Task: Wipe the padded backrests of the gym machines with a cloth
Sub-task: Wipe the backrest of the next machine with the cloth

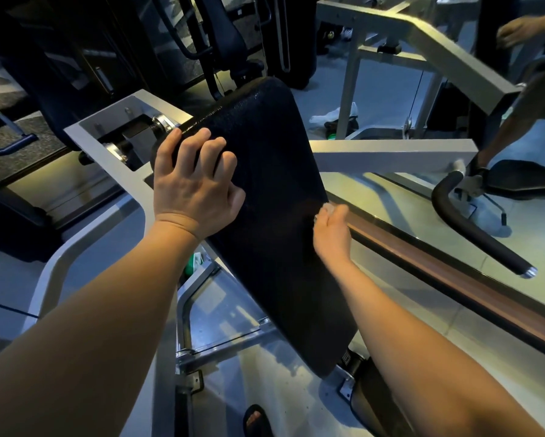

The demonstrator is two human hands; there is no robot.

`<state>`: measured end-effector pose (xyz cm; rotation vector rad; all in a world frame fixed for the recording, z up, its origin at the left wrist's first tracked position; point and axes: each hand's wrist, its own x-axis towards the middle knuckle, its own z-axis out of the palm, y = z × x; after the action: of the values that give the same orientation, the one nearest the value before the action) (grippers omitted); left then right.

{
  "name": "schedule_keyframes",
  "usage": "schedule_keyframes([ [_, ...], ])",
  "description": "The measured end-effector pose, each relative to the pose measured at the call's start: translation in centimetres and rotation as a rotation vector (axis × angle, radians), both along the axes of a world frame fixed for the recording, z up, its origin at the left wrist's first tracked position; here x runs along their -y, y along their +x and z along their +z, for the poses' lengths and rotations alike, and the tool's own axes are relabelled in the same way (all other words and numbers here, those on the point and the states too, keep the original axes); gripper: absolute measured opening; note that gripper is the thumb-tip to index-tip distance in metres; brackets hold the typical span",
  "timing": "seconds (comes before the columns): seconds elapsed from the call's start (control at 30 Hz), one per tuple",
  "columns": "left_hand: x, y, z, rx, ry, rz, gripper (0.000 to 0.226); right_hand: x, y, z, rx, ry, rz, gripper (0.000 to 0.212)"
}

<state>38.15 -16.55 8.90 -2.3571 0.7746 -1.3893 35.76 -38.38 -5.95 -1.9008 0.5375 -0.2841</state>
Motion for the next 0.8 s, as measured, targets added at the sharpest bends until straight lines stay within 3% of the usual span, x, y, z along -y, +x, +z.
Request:
schedule_keyframes([
  [0.3, 0.0, -0.3, 0.3, -0.054, -0.009, 0.014, 0.033, -2.4, 8.8, 14.9, 0.485, -0.343, 0.133, 0.027],
  [0.5, -0.3, -0.1, 0.1, -0.076, -0.003, -0.029, 0.035, -1.6, 10.5, 16.3, 0.524, -0.434, 0.173, 0.026],
  [0.67, -0.5, -0.4, 0.5, -0.129, -0.003, -0.004, 0.039, -0.4, 10.2, 18.9, 0.463, -0.348, 0.438, 0.022],
  [0.8, -0.5, -0.8, 1.0, -0.239, 0.028, 0.054, 0.045, -1.0, 10.8, 21.8, 0.393, -0.578, 0.585, 0.024],
])
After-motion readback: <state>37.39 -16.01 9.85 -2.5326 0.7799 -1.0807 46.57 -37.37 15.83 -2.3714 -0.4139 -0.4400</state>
